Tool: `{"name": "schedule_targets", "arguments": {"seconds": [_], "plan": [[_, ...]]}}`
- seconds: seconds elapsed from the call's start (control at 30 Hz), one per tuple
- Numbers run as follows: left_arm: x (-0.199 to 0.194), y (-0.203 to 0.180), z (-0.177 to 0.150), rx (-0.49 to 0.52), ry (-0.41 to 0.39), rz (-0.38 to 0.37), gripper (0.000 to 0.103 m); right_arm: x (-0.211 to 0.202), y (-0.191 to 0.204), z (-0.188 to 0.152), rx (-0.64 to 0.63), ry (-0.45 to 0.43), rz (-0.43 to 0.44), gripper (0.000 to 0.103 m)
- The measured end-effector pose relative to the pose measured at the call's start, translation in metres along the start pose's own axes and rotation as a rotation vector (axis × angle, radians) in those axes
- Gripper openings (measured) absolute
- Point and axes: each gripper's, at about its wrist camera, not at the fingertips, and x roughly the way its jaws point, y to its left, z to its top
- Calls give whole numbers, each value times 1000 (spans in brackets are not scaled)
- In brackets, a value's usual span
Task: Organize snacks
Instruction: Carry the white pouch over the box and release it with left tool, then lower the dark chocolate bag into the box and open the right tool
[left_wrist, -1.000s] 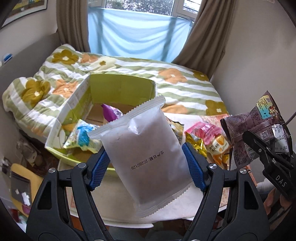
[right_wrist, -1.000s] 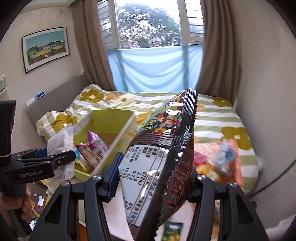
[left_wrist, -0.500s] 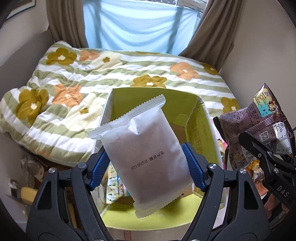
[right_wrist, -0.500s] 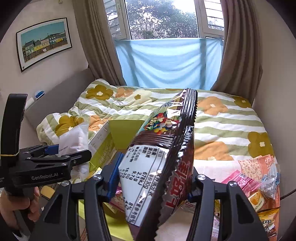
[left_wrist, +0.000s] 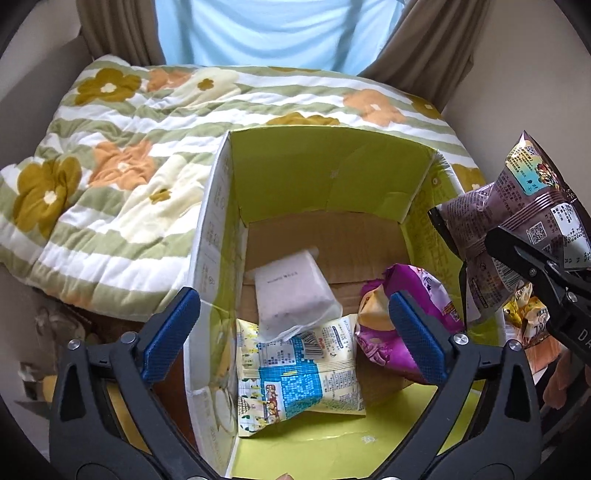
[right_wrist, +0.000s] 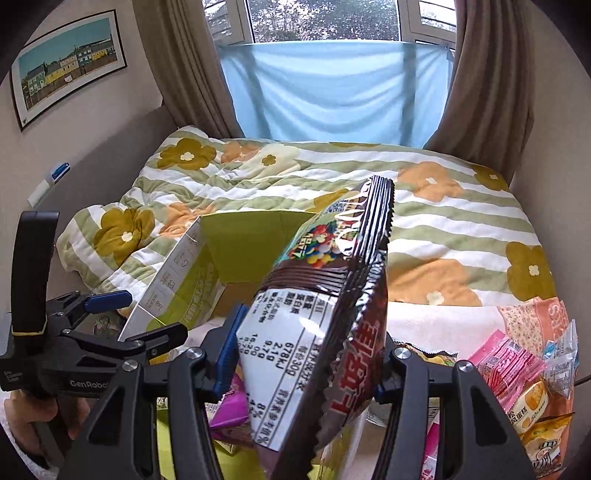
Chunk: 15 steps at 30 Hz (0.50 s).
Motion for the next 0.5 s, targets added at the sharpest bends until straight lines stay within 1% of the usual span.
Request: {"name": "schedule_targets", "arguments": {"seconds": [0.07,0.17,0.33,0.5], "plan": [[1,6,-7,-45,17,-5,102,5,2,2,-29,14,1,51],[-1,12,-15,-94,21,-14,102,7,3,11,-53,11,10,51],[0,7,-15,-86,20,17,102,33,4,23,-109,66,10,52],[-6,1,-12,-70,1,39,102,46,4,20,-93,81,26,52]]}}
